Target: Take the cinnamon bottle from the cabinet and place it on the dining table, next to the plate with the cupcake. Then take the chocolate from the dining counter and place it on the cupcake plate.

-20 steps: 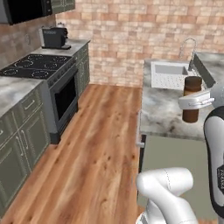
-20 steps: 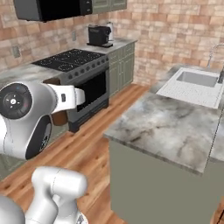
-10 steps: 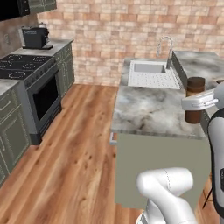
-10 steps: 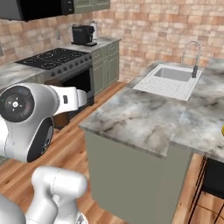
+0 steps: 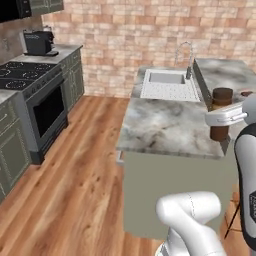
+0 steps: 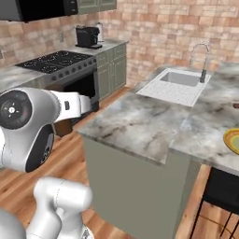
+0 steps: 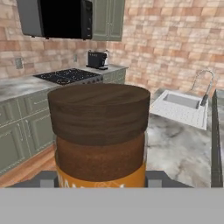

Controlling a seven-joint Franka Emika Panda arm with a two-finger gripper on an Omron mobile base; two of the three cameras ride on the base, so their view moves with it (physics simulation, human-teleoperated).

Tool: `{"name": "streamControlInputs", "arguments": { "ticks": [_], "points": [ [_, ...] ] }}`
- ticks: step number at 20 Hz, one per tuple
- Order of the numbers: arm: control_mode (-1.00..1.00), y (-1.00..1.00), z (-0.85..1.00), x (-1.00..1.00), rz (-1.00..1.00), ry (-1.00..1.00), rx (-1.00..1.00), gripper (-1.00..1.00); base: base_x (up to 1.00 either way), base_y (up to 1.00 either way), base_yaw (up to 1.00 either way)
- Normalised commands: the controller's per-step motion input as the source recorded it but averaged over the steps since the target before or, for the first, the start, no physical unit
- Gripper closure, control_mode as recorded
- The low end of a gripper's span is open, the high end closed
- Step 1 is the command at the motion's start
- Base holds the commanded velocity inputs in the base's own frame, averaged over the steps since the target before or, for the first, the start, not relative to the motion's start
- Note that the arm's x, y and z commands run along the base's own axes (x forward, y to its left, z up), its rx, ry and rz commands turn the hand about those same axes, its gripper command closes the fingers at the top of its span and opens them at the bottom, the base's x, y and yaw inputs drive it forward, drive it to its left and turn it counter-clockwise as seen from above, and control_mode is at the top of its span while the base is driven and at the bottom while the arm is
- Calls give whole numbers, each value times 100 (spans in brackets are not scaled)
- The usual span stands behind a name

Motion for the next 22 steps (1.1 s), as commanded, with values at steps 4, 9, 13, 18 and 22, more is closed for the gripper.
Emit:
{"name": "streamControlInputs", "arguments": {
  "ticks": [4,9,13,18,22],
  "points": [
    [100,0,0,0,0,0,0,100,14,-98,0],
    [100,0,0,0,0,0,0,100,10,-100,-6],
    [100,0,0,0,0,0,0,100,11,-99,-10],
    [100,0,0,0,0,0,0,100,9,-100,-10],
    [100,0,0,0,0,0,0,100,1,-100,-2]
  ]
}}
